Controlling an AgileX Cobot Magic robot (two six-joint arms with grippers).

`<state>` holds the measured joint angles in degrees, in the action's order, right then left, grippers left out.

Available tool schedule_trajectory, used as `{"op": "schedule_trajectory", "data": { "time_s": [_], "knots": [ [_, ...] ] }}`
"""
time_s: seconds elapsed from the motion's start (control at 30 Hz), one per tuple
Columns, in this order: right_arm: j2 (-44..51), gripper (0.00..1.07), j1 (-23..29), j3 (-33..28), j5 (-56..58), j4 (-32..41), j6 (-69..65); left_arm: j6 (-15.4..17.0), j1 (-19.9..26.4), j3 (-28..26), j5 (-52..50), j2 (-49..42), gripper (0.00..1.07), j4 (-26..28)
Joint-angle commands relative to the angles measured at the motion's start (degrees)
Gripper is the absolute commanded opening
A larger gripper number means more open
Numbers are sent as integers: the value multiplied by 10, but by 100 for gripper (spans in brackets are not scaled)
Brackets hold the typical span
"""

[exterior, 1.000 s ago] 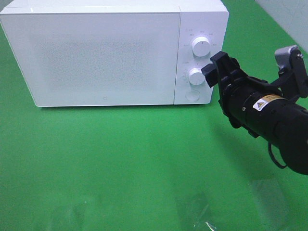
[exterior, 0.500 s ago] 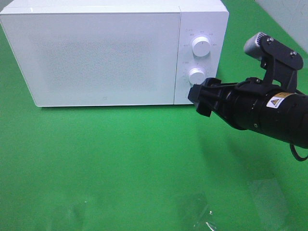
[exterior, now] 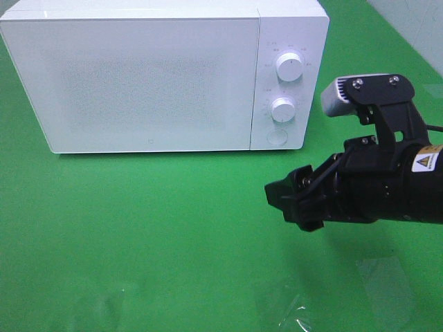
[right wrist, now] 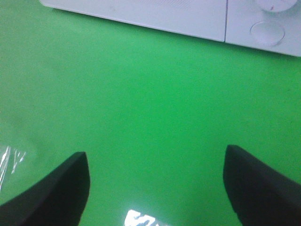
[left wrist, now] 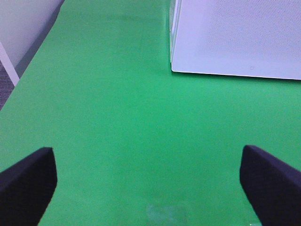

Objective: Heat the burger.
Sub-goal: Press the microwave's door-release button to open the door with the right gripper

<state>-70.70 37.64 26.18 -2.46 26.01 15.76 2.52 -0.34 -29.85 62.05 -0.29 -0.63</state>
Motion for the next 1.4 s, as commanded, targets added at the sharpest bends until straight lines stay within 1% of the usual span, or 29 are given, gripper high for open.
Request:
{"op": "schedule_trajectory", "data": {
  "time_s": [0.03, 0.07, 0.1, 0.13, 0.17, 0.2, 0.23, 0.27, 0.3, 0.33, 0.43, 0.57, 0.63, 0.73, 0.8, 0.83, 0.87, 0.93, 1.03, 1.07, 1.1, 1.13, 1.17, 1.2, 1.23, 1.3, 1.33, 1.37, 1.4],
  "knots": [
    [17, 76, -4, 13, 69, -29, 10, 1, 1, 2, -8, -10, 98, 2],
    [28, 76, -4, 29, 129, -56, 5, 1, 1, 2, -8, -10, 98, 2],
    [28, 76, -4, 29, 129, -56, 5, 1, 1, 2, -8, -10, 98, 2],
    [37, 76, -4, 46, 174, -84, -9, 1, 1, 2, -8, -10, 98, 2],
    [37, 76, -4, 46, 174, -84, -9, 1, 1, 2, -8, -10, 98, 2],
    [48, 76, -4, 65, 217, -119, -32, 1, 1, 2, -8, -10, 98, 2],
    [48, 76, -4, 65, 217, -119, -32, 1, 1, 2, -8, -10, 98, 2],
    [58, 76, -4, 81, 250, -147, -60, 1, 1, 2, -8, -10, 98, 2],
    [58, 76, -4, 81, 250, -147, -60, 1, 1, 2, -8, -10, 98, 2],
    [68, 76, -4, 95, 273, -171, -88, 1, 1, 2, -8, -10, 98, 2],
    [84, 76, -4, 101, 300, -196, -115, 1, 1, 2, -8, -10, 98, 2],
    [95, 76, -4, 100, 320, -197, -116, 1, 1, 2, -8, -10, 98, 2],
    [128, 76, -4, 100, 363, -209, -120, 1, 1, 2, -8, -10, 98, 2],
    [142, 76, -4, 100, 371, -213, -124, 1, 1, 2, -8, -10, 98, 2],
    [167, 76, -4, 99, 383, -216, -132, 1, 1, 2, -8, -10, 98, 2],
    [197, 76, -4, 99, 396, -219, -140, 1, 1, 2, -8, -10, 98, 2],
    [197, 76, -4, 99, 396, -219, -140, 1, 1, 2, -8, -10, 98, 2],
    [254, 76, -10, 99, 417, -219, -158, 1, 1, 2, -8, -10, 98, 2],
    [264, 76, -18, 99, 421, -219, -158, 1, 1, 2, -8, -10, 98, 2],
    [290, 76, -50, 98, 433, -218, -158, 1, 1, 2, -8, -10, 98, 2],
    [290, 76, -50, 98, 433, -218, -158, 1, 1, 2, -8, -10, 98, 2],
    [319, 76, -92, 91, 448, -218, -158, 1, 1, 2, -8, -10, 98, 2],
    [319, 76, -92, 91, 448, -218, -158, 1, 1, 2, -8, -10, 98, 2],
    [345, 76, -128, 81, 460, -219, -158, 1, 1, 2, -8, -10, 98, 2],
    [345, 76, -128, 81, 460, -219, -158, 1, 1, 2, -8, -10, 98, 2],
    [410, 76, -184, 55, 486, -219, -158, 1, 1, 2, -8, -10, 98, 2],
    [410, 76, -184, 55, 486, -219, -158, 1, 1, 2, -8, -10, 98, 2],
    [441, 76, -206, 46, 501, -218, -158, 1, 1, 2, -8, -10, 98, 2],
    [441, 76, -206, 46, 501, -218, -158, 1, 1, 2, -8, -10, 98, 2]
  ]
}}
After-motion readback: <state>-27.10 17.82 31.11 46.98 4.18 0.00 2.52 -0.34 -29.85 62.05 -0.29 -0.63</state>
